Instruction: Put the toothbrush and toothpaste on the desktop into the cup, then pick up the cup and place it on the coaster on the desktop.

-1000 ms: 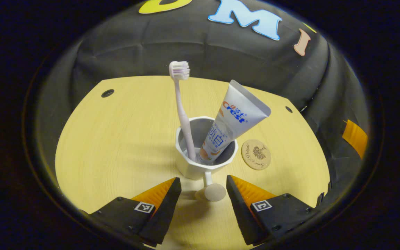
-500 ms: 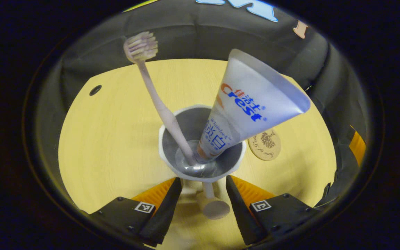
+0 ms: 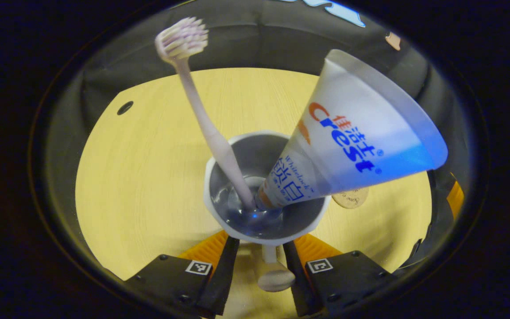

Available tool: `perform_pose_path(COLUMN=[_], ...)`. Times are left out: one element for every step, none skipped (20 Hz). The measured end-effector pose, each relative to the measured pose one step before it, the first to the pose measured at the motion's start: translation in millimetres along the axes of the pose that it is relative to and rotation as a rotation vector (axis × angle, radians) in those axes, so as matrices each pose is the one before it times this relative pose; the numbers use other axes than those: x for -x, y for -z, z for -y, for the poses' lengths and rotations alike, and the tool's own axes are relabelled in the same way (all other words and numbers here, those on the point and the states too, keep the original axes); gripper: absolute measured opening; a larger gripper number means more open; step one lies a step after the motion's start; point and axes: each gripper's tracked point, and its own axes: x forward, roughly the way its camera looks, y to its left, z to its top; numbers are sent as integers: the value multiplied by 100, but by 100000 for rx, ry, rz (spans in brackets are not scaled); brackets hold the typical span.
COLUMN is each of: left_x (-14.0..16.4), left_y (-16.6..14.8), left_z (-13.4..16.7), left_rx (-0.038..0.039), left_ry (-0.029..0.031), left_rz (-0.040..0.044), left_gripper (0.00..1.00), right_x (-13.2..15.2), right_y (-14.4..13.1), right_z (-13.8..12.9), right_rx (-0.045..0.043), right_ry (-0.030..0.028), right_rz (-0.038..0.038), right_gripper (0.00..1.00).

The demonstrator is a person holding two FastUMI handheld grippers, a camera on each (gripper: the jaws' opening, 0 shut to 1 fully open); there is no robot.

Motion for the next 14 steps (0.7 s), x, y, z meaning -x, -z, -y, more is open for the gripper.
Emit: perform_pose_path(left_x=[-218,-33,148,136,56,-174,-3,-166,-58,25,18,121,84,214], left_y=[-84,84,49,67,-111,81,-33,17,-122,23,56,120,-3,-161], left_z=[-130,-68,-52,-358,-152,-36,17,72,7,88,127,199,361,197], left_rx=[302,-800,-338,-1355,-967,-1151,-312,-1366,-387,100,281,525,647,292], left_ry=[-1123,-88,-475,-2075,-1385,-945,-165,-413,-135,18,268,760,801,865], left_rz=[-228,-109,-259,-686,75,-71,483,431,1196,951,-10,91,455,485], left_gripper=[54,38,38,49,46,37,38,36,36,31,36,42,42,36], right_x=[-16,8,16,26,-7,54,69,47,37,45,64,29,-5,4], right_y=[92,110,71,174,89,107,-34,115,-27,37,-18,38,-72,-26], right_z=[98,86,93,-17,88,122,135,86,151,133,254,94,95,169], right_rx=[-431,-412,-319,-220,-117,-92,-131,-150,-262,-380,-380,-297,-237,-120], right_ry=[-28,108,120,61,128,146,224,198,226,194,347,407,181,169], right_rz=[-410,-228,-240,-276,-301,-249,28,-151,-76,-81,-18,110,114,48], right_gripper=[88,88,88,88,88,88,88,88,88,89,89,89,89,89])
